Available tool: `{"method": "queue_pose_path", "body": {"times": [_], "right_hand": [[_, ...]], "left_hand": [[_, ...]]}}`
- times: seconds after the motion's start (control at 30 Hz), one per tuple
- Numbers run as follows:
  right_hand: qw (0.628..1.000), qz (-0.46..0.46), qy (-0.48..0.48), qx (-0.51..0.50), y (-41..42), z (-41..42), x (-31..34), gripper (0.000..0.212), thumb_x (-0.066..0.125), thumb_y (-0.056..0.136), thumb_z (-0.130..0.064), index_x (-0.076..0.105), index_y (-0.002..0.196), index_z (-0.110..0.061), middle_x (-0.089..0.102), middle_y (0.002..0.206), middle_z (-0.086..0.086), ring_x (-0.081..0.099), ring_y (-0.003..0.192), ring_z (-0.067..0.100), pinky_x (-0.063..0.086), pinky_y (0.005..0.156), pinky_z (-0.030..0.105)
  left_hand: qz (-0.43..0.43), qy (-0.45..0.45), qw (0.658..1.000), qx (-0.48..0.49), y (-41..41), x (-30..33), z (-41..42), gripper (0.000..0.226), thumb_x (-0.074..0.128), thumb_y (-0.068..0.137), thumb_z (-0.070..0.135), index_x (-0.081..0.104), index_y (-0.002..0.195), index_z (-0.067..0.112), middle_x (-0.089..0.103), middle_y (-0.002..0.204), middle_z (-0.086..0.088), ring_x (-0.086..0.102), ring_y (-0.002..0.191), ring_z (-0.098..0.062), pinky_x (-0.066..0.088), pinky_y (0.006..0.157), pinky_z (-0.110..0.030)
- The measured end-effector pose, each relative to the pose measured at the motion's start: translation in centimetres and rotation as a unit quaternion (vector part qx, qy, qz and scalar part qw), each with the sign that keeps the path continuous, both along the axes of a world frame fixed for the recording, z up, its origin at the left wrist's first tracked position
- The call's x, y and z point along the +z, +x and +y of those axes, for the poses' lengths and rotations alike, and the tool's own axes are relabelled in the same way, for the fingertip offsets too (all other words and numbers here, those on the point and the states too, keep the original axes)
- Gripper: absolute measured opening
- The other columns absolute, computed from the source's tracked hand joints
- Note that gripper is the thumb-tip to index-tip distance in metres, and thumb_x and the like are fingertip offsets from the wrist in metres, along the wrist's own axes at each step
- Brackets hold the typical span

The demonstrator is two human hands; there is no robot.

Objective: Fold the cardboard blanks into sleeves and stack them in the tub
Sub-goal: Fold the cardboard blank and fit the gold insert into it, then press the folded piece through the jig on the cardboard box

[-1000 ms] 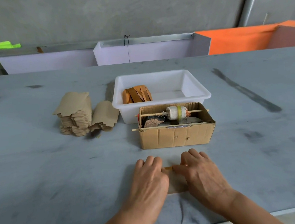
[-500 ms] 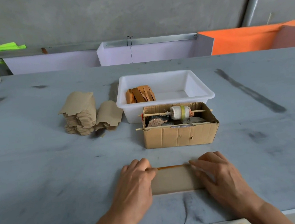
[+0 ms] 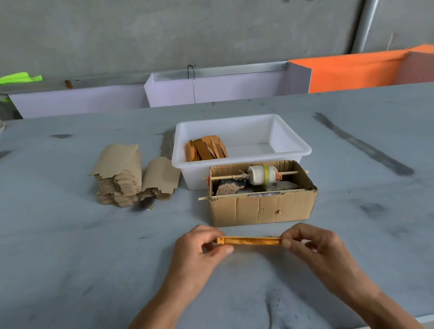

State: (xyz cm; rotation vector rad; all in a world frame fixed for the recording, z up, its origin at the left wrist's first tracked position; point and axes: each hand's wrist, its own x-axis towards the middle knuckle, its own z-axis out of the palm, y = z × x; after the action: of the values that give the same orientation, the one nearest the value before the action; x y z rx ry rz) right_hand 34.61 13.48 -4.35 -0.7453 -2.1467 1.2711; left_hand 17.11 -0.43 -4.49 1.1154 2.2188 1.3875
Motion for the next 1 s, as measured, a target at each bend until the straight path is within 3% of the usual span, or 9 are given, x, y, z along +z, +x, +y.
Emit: {"method": "queue_pose_path", "body": {"times": [0.13,0.23,0.33,0.47,0.57,0.7,0.83,0.9,1.0], "right_hand": [[0.992,0.065,-0.078,-0.077,-0.9,0.2,1.0,0.020,0.072,0.080,-0.010,0.071,0.091,-0.026,0.070,0.080,-0.002,0.056,0.066,0.018,0.045,0.060,0.018],[0.977,0.100,-0.147,-0.117,-1.5,0.1,1.5,0.033,0.072,0.078,-0.004,0.065,0.104,-0.024,0.071,0.089,-0.004,0.057,0.055,0.010,0.047,0.052,0.017],[0.966,0.109,-0.182,-0.145,-2.2,0.1,2.3,0.022,0.069,0.082,-0.004,0.067,0.098,-0.018,0.071,0.081,-0.002,0.056,0.047,0.007,0.042,0.049,0.023],[0.971,0.096,-0.172,-0.138,-2.5,0.1,3.3,0.013,0.066,0.085,-0.007,0.070,0.089,-0.019,0.069,0.069,0.001,0.060,0.051,0.008,0.041,0.051,0.024],[0.971,0.103,-0.184,-0.116,-2.7,0.1,4.0,0.013,0.064,0.086,-0.007,0.071,0.075,-0.011,0.066,0.059,0.003,0.058,0.052,0.006,0.042,0.056,0.026],[0.965,0.126,-0.203,-0.104,-3.0,0.0,4.7,0.014,0.063,0.087,-0.009,0.070,0.075,-0.008,0.067,0.062,0.004,0.059,0.056,0.006,0.044,0.060,0.025],[0.967,0.152,-0.171,-0.110,-2.8,0.0,5.3,0.013,0.062,0.087,-0.009,0.070,0.077,-0.009,0.068,0.065,0.002,0.061,0.061,0.008,0.046,0.058,0.019],[0.969,0.156,-0.158,-0.105,-2.7,0.0,5.4,0.013,0.062,0.087,-0.009,0.070,0.077,-0.010,0.068,0.065,0.001,0.061,0.061,0.007,0.047,0.057,0.017],[0.972,0.150,-0.149,-0.098,-2.5,0.0,5.4,0.014,0.061,0.088,-0.010,0.070,0.077,-0.010,0.067,0.067,0.004,0.060,0.064,0.009,0.047,0.060,0.019]], "left_hand": [[-0.165,0.021,0.986,0.017,0.1,1.0,1.4,0.010,0.069,0.081,0.003,0.068,0.079,0.012,0.060,0.050,0.005,0.049,0.039,-0.004,0.037,0.042,-0.015],[-0.223,0.053,0.972,0.047,0.2,1.4,2.1,0.009,0.066,0.083,0.001,0.066,0.078,0.008,0.062,0.054,-0.003,0.053,0.038,-0.007,0.039,0.039,-0.016],[-0.254,0.072,0.963,0.059,0.2,1.9,2.3,0.007,0.067,0.083,0.002,0.066,0.078,0.007,0.063,0.056,-0.005,0.057,0.043,-0.007,0.044,0.043,-0.016],[-0.282,0.097,0.953,0.048,0.0,2.8,2.3,0.007,0.069,0.083,0.007,0.067,0.077,0.010,0.065,0.055,0.000,0.060,0.048,-0.008,0.048,0.047,-0.018],[-0.286,0.122,0.950,0.042,-0.2,3.8,2.4,0.002,0.070,0.082,0.010,0.069,0.080,0.010,0.066,0.058,0.001,0.060,0.050,-0.008,0.049,0.048,-0.018],[-0.287,0.154,0.943,0.074,-0.2,4.7,2.3,0.006,0.073,0.078,0.009,0.071,0.079,0.015,0.064,0.057,0.006,0.056,0.047,-0.005,0.048,0.046,-0.018],[-0.238,0.115,0.962,0.070,-0.2,5.3,2.0,0.004,0.074,0.079,0.017,0.071,0.080,0.014,0.053,0.047,0.003,0.045,0.038,-0.008,0.037,0.036,-0.019],[-0.280,0.080,0.956,0.039,-0.1,5.6,1.8,0.013,0.073,0.080,0.020,0.069,0.087,0.010,0.054,0.047,0.000,0.047,0.037,-0.011,0.035,0.034,-0.019],[-0.383,0.065,0.921,-0.023,0.3,6.1,1.8,0.016,0.072,0.078,0.021,0.065,0.089,0.012,0.061,0.054,-0.004,0.052,0.039,-0.013,0.036,0.035,-0.018]]}}
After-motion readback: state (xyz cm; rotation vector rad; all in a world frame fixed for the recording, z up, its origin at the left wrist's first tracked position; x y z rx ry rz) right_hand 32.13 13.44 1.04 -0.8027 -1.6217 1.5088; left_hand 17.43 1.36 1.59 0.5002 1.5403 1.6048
